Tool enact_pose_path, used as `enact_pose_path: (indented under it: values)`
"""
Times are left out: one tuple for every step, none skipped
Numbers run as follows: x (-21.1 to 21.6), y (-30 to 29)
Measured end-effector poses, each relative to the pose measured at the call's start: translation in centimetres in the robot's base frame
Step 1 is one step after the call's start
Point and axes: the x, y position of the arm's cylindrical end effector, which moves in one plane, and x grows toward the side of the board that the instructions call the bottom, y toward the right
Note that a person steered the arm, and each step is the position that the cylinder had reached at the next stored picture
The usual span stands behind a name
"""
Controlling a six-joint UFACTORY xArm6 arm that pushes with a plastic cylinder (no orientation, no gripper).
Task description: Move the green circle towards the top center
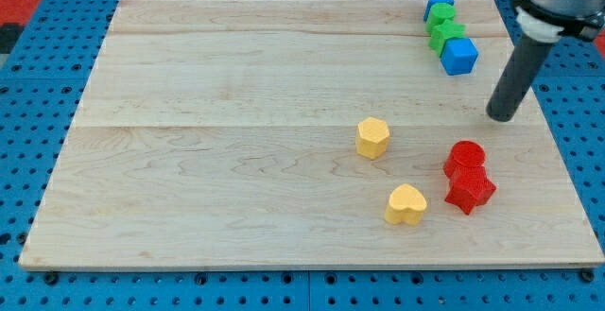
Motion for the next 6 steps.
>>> enact_pose_path:
  values:
    - [-3.6, 2.5]
    - [-10.3, 3.3]
    - [-15.6, 2.0]
    - [-17.7, -2.7]
    - [-15.9, -11.2]
    - [-15.0, -15.0]
